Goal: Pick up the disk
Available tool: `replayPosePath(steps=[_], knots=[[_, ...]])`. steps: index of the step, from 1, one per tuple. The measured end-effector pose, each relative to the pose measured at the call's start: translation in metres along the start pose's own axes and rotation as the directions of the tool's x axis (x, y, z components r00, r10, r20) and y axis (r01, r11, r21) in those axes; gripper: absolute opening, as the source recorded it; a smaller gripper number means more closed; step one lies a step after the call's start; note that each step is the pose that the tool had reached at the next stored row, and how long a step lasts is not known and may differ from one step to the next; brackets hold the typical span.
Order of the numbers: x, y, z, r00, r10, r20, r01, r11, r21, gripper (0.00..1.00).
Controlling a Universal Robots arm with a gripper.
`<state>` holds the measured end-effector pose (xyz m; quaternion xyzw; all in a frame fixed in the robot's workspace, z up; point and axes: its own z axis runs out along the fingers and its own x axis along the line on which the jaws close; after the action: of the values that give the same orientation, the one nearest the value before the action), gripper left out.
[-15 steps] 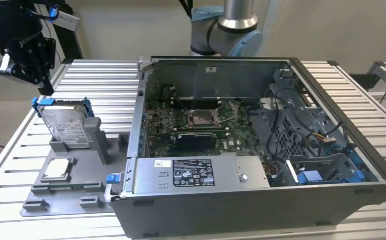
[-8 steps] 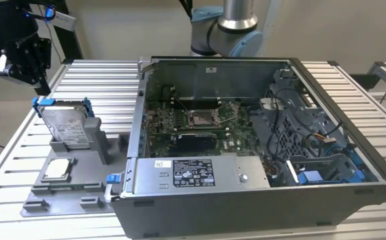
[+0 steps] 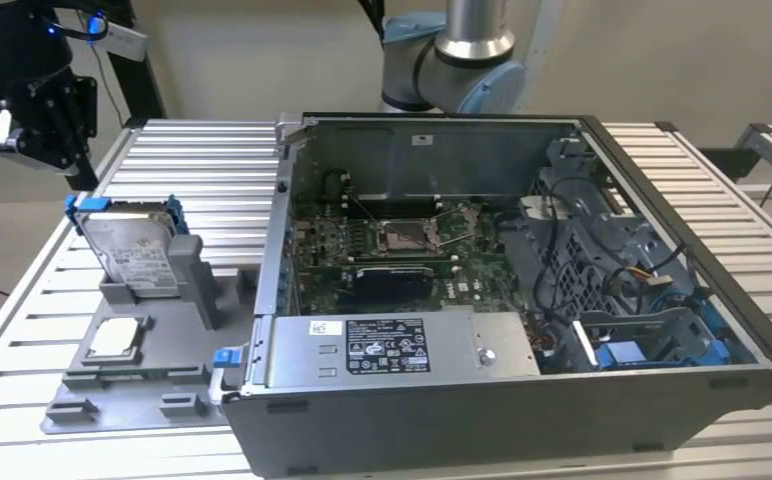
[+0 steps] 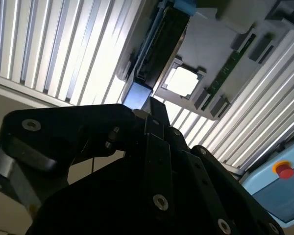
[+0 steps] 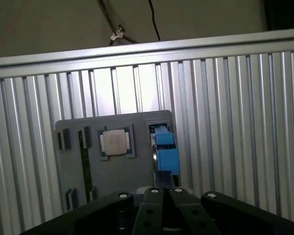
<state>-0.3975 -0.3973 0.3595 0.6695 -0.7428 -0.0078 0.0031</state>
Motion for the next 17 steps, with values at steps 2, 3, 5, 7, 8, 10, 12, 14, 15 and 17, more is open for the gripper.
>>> replayPosePath(steps=[2, 3, 5, 7, 8, 10, 12, 14, 15, 17], knots=[[0.0000, 0.0000, 0.0000, 1.0000, 0.000, 0.0000, 0.000, 1.0000, 0.0000, 0.00], [0.0000, 0.0000, 0.0000, 1.0000, -0.001, -0.0001, 0.001, 1.0000, -0.0001, 0.00], [0.0000, 0.0000, 0.0000, 1.0000, -0.001, -0.0001, 0.001, 1.0000, -0.0001, 0.00], [0.0000, 0.0000, 0.0000, 1.0000, -0.001, -0.0001, 0.001, 1.0000, -0.0001, 0.00], [-0.0001, 0.0000, 0.0000, 1.0000, -0.001, -0.0002, 0.001, 1.0000, -0.0002, 0.00], [-0.0001, 0.0000, 0.0003, 1.0000, -0.001, -0.0002, 0.001, 1.0000, -0.0002, 0.00], [0.0000, 0.0000, 0.0010, 1.0000, -0.002, -0.0001, 0.002, 1.0000, -0.0001, 0.00], [0.0000, 0.0003, 0.0025, 0.9999, -0.010, -0.0001, 0.010, 0.9999, -0.0001, 0.00], [0.0000, 0.0005, 0.0038, 0.9998, -0.018, -0.0002, 0.018, 0.9998, -0.0002, 0.00], [0.0000, 0.0007, 0.0072, 0.9995, -0.032, -0.0003, 0.032, 0.9995, 0.0017, 0.00]])
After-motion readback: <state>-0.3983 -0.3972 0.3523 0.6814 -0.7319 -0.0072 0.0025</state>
